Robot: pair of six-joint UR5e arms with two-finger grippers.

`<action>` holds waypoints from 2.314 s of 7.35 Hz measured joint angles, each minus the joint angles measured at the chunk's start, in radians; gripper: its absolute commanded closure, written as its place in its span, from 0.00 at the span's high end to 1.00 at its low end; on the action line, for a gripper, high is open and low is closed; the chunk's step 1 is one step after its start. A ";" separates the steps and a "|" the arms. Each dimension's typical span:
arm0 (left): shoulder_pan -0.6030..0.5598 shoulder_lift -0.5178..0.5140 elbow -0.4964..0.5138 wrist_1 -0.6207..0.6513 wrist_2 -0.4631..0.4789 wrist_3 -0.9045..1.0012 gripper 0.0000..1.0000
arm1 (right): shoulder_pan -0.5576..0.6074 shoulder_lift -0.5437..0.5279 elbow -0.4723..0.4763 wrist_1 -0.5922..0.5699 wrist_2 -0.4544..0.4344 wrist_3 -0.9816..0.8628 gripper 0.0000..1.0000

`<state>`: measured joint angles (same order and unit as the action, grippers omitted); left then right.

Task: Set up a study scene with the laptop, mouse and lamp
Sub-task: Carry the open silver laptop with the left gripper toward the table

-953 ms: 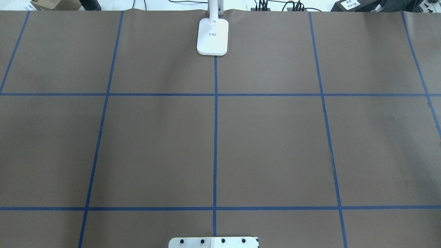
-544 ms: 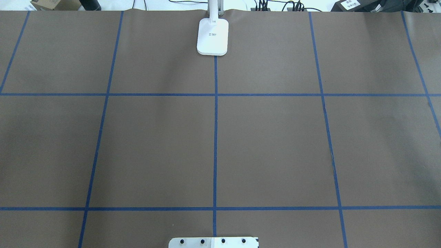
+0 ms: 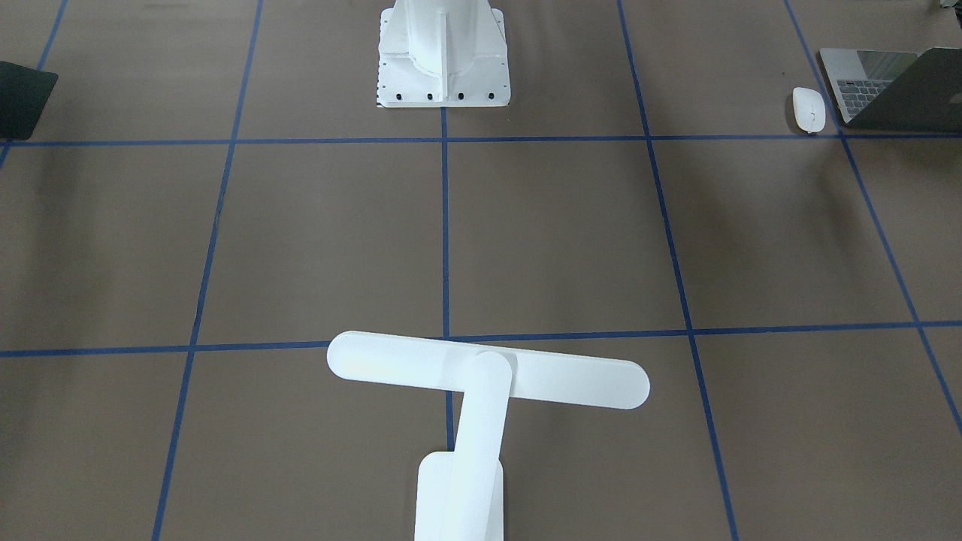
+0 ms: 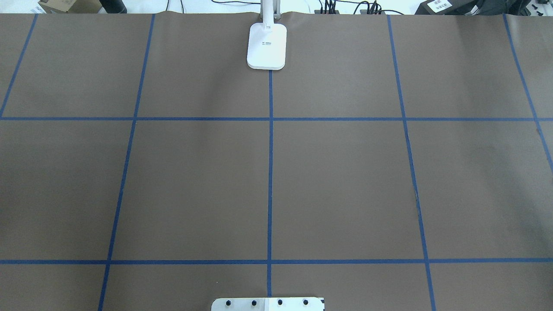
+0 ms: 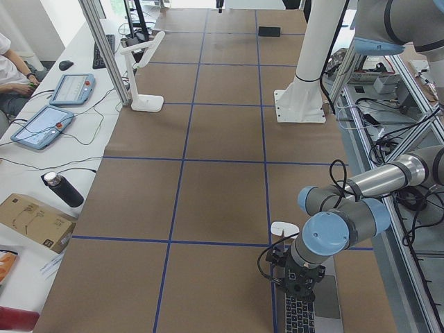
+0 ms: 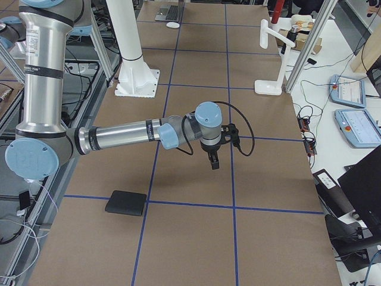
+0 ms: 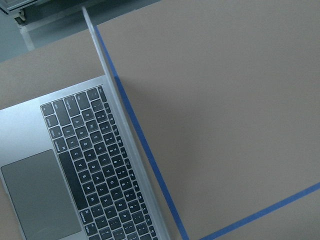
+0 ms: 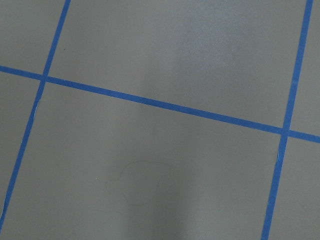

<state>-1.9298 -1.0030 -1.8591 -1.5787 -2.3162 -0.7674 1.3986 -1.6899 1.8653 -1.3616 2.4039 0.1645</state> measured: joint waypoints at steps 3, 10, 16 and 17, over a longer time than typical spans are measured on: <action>0.000 -0.017 0.071 -0.069 -0.004 -0.043 0.35 | 0.000 -0.001 -0.002 0.002 0.001 0.001 1.00; -0.007 -0.055 -0.009 0.002 -0.070 -0.105 0.00 | -0.001 0.007 -0.017 0.002 0.000 0.001 1.00; -0.004 -0.413 -0.093 0.264 -0.073 -0.110 0.00 | -0.003 0.015 -0.020 0.004 -0.003 -0.008 1.00; 0.008 -0.511 -0.093 0.332 -0.074 -0.125 0.00 | -0.004 0.015 -0.020 0.004 -0.003 -0.010 1.00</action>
<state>-1.9218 -1.5143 -1.9521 -1.2469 -2.3897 -0.8924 1.3943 -1.6751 1.8454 -1.3579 2.4012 0.1546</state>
